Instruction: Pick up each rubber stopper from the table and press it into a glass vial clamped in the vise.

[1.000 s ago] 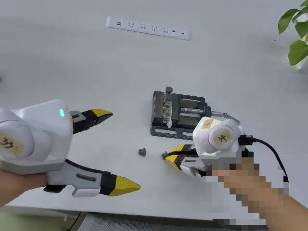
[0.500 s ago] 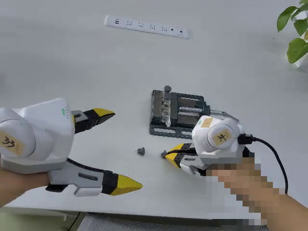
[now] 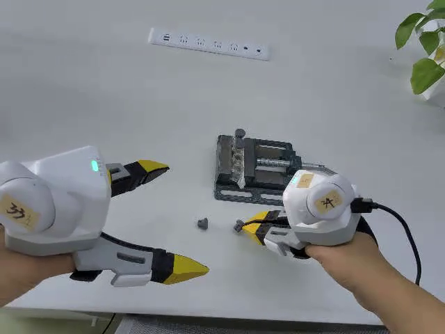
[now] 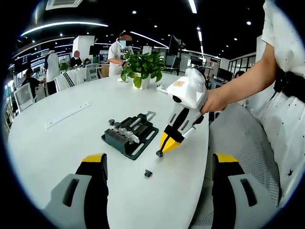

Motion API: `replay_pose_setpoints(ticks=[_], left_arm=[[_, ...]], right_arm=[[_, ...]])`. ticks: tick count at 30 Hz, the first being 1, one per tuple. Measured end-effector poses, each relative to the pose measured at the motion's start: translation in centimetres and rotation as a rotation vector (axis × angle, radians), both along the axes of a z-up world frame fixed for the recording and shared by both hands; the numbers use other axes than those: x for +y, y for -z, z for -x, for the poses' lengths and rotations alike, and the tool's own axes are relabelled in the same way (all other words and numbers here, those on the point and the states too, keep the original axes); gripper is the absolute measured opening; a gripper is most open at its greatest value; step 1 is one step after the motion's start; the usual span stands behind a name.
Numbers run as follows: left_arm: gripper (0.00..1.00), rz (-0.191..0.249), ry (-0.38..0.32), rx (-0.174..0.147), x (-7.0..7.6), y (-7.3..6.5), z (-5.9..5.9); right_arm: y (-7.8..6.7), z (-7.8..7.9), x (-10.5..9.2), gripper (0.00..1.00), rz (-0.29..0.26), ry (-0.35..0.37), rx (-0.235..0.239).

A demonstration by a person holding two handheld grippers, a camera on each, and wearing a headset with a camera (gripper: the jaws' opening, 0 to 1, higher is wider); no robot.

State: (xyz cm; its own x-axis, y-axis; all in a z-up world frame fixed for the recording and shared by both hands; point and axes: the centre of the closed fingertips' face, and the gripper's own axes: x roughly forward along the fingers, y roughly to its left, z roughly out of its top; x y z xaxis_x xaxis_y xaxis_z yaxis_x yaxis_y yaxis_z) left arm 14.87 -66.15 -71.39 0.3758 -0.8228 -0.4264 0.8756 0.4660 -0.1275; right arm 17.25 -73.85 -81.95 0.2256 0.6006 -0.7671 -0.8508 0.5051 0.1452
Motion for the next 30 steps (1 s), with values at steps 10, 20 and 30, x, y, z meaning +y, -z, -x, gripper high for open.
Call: replay_pose_setpoints(ticks=[10, 20, 30], left_arm=[[0.78, 0.016, -0.020, -0.055, -1.9, -2.0, -1.3], [0.58, 0.022, -0.036, -0.137, -4.0, -4.0, -2.3], [0.37, 0.059, -0.031, -0.209, -5.9, -6.6, -2.5]], right_arm=[[-4.9, -1.0, -0.9, 0.00, -0.081, 0.088, -0.083], [-10.7, -1.0, -1.7, 0.00, -0.165, 0.175, -0.144], [-14.0, -0.7, -1.4, 0.00, -0.225, 0.225, -0.177]])
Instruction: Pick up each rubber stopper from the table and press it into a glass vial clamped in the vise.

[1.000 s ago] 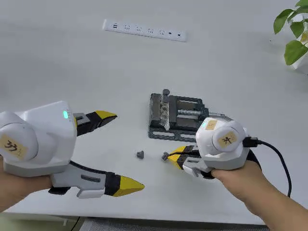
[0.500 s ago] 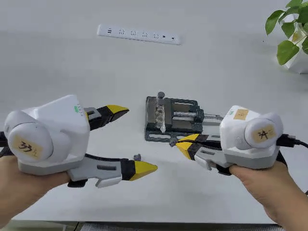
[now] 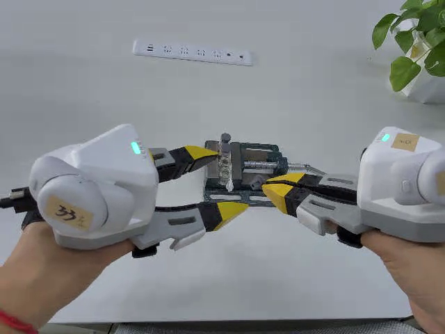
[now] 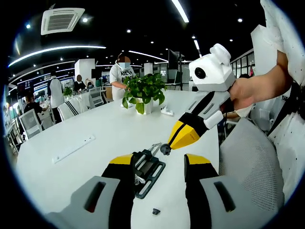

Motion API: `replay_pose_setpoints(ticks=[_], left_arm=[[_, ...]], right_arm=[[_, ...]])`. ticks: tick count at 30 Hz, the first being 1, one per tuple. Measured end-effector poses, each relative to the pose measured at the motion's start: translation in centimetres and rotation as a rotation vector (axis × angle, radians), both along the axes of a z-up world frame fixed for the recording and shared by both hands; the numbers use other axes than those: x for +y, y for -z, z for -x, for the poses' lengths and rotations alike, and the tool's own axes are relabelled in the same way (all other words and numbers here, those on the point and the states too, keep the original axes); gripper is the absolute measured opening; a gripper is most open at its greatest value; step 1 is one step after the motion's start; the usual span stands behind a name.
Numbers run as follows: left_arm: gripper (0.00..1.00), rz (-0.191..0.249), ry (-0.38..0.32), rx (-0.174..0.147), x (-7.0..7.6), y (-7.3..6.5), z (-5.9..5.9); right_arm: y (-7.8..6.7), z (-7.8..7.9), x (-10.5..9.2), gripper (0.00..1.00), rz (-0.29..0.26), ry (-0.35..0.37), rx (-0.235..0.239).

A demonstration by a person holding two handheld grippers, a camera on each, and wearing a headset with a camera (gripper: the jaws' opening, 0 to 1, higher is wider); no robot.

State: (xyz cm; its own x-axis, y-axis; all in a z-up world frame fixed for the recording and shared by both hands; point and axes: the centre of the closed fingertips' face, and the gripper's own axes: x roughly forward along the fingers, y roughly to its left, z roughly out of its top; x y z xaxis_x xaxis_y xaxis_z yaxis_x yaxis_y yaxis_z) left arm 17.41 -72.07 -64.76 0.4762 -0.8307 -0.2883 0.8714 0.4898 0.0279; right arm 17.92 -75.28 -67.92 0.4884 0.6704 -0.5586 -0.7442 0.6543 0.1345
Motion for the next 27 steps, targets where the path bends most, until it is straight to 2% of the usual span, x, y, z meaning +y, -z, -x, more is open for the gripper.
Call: replay_pose_setpoints(ticks=[9, 20, 27], left_arm=[[0.22, -0.005, 0.016, -0.051, -1.1, -1.0, 0.1], [0.10, -0.003, 0.015, -0.063, -1.4, -1.3, -0.1], [0.07, -0.003, 0.018, -0.068, -1.4, -1.4, 0.0]], right_arm=[[-1.9, 0.2, 0.4, 0.00, -0.044, 0.026, -0.022], [-2.9, 0.5, 0.8, 0.00, -0.070, 0.040, -0.030], [-3.2, 0.5, 0.9, 0.00, -0.082, 0.046, -0.027]])
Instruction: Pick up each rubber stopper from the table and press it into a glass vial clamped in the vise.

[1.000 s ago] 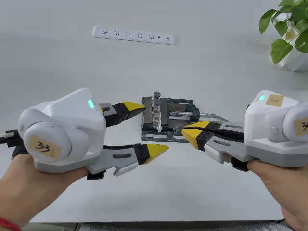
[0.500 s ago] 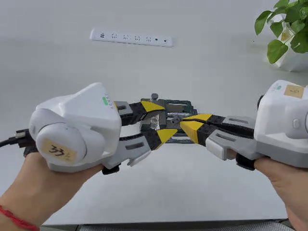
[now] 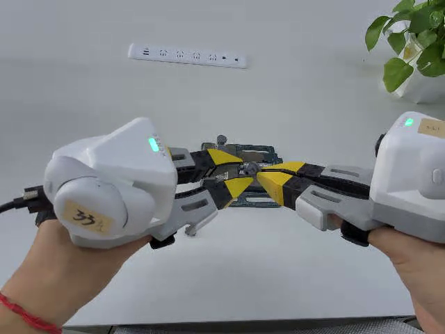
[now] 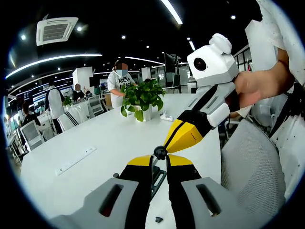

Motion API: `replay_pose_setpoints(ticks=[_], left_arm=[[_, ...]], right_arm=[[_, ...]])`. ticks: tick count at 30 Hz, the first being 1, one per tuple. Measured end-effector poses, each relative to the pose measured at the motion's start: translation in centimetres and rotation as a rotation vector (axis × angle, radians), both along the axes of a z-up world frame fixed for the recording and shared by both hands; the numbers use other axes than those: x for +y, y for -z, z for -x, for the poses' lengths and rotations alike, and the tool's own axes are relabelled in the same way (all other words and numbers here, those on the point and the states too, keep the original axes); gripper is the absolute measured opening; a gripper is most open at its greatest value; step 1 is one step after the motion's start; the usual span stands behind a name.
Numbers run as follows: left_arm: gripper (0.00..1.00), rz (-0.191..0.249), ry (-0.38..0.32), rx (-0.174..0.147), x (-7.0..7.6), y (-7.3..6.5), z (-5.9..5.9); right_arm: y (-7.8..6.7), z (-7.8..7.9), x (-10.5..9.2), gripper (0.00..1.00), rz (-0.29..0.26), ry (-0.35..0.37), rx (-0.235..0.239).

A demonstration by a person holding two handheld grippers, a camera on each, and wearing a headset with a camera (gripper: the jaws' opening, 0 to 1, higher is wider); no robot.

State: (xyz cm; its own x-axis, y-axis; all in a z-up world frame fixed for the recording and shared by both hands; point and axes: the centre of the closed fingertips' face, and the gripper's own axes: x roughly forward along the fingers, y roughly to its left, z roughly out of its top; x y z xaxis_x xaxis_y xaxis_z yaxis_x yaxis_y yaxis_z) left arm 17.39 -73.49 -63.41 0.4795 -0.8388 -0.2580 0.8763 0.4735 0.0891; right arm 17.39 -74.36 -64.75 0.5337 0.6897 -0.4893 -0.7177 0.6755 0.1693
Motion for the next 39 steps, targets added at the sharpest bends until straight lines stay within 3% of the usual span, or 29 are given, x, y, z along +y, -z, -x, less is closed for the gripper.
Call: replay_pose_setpoints(ticks=[22, 33, 39], left_arm=[[0.05, 0.014, 0.006, 0.001, -0.2, -0.4, 0.1], [0.04, 0.025, 0.025, 0.008, -0.1, -0.7, 0.0], [0.04, 0.037, 0.037, 0.011, 0.0, -1.1, 0.1]], right_arm=[[-0.2, 0.0, 0.0, 0.00, -0.016, 0.018, 0.014], [-0.8, 0.2, 0.3, 0.00, -0.023, -0.017, 0.005], [-1.9, 0.5, 0.0, 0.02, -0.054, -0.044, 0.013]])
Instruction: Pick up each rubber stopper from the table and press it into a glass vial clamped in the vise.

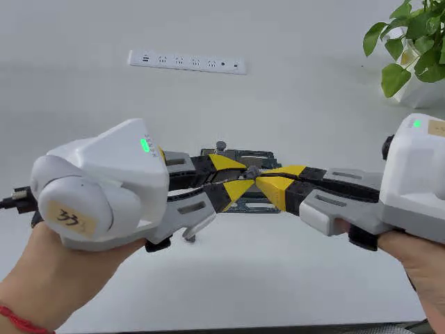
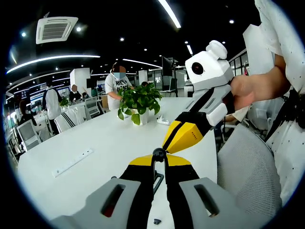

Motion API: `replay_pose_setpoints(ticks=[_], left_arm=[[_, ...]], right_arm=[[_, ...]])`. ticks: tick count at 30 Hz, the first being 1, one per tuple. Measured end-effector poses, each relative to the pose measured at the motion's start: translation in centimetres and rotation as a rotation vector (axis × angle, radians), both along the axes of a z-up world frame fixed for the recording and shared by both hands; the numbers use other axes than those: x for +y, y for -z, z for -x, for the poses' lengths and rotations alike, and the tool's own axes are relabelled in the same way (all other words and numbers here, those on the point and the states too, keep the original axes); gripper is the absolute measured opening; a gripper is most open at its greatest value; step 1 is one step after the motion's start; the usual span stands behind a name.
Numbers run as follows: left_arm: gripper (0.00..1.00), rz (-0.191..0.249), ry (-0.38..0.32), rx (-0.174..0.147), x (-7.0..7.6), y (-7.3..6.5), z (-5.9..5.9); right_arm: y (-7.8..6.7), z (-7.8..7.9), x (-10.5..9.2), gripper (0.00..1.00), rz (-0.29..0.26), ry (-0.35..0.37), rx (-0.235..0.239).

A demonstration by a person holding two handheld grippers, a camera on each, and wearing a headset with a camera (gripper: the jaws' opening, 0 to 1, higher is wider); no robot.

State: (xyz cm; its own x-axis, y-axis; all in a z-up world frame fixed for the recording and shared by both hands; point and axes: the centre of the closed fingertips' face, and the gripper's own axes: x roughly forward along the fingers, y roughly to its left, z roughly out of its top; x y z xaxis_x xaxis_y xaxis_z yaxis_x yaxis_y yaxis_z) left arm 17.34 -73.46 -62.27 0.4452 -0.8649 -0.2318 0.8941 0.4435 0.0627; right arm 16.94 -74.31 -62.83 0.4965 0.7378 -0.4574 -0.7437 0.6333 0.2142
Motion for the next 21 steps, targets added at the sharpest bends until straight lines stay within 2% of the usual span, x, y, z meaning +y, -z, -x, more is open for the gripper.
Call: replay_pose_setpoints(ticks=[3, 6, 7, 9, 10, 12, 16, 21], left_arm=[[0.04, 0.030, 0.001, 0.021, 0.4, -0.3, -0.1], [0.04, 0.056, 0.012, 0.033, 0.6, -0.8, -0.1], [0.04, 0.093, 0.020, 0.055, 0.6, -1.3, 0.0], [0.04, 0.124, 0.031, 0.073, 0.7, -1.7, 0.1], [0.04, 0.160, 0.047, 0.096, 0.7, -2.2, 0.3], [0.04, 0.162, 0.056, 0.098, 1.0, -2.3, 0.3], [0.04, 0.209, 0.112, 0.143, 1.0, -3.0, 1.0], [0.04, 0.312, 0.150, 0.198, 1.2, -4.4, 1.6]], right_arm=[[-0.7, -0.1, -0.5, 0.05, -0.018, -0.009, -0.005], [-1.5, -0.1, -0.9, 0.06, -0.059, -0.028, 0.006], [-1.9, -0.1, -0.9, 0.06, -0.077, -0.043, 0.002], [-2.4, 0.3, -0.6, 0.08, -0.112, -0.078, 0.016], [-2.7, 0.5, -0.6, 0.09, -0.132, -0.104, 0.023], [-3.0, 0.6, -0.6, 0.12, -0.155, -0.127, 0.025], [-4.3, 1.1, 0.0, 0.12, -0.207, -0.184, 0.019], [-5.7, 1.8, 0.6, 0.12, -0.263, -0.253, 0.019]])
